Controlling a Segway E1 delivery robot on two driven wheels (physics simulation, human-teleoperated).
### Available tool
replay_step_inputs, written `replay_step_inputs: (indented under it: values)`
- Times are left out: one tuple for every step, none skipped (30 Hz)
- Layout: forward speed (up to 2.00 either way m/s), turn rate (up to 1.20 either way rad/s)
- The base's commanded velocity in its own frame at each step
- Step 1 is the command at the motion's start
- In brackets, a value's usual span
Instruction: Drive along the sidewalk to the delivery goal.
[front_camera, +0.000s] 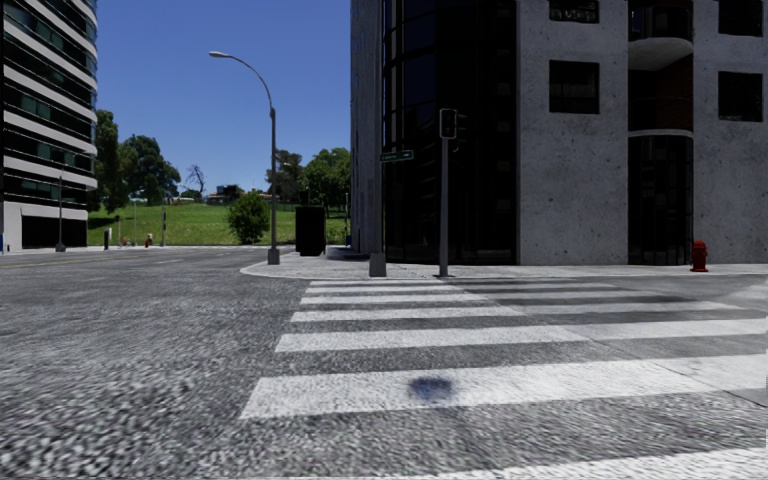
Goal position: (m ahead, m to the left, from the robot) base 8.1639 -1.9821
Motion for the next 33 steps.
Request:
replay_step_inputs:
  values:
    - [1.36,-0.12]
    - [1.36,-0.12]
    - [1.35,-0.12]
    - [1.35,-0.16]
    - [1.35,-0.25]
    - [1.35,-0.35]
    - [1.35,-0.37]
    - [1.35,-0.37]
    - [1.35,-0.37]
    - [1.35,-0.37]
    - [1.35,-0.38]
    - [1.35,-0.38]
    - [1.35,-0.38]
    - [1.35,-0.38]
    - [1.35,-0.38]
    - [1.35,-0.38]
    - [1.35,-0.38]
    - [1.35,-0.38]
    - [1.35,-0.38]
    - [1.35,-0.38]
    - [1.35,-0.38]
    - [1.35,-0.38]
    - [1.35,-0.38]
    - [1.35,-0.39]
    - [1.35,-0.39]
    - [1.36,-0.39]
    - [1.36,-0.39]
    - [1.36,-0.39]
    - [1.36,-0.39]
    - [1.36,-0.4]
    - [1.36,-0.4]
    - [1.36,-0.41]
    - [1.36,-0.43]
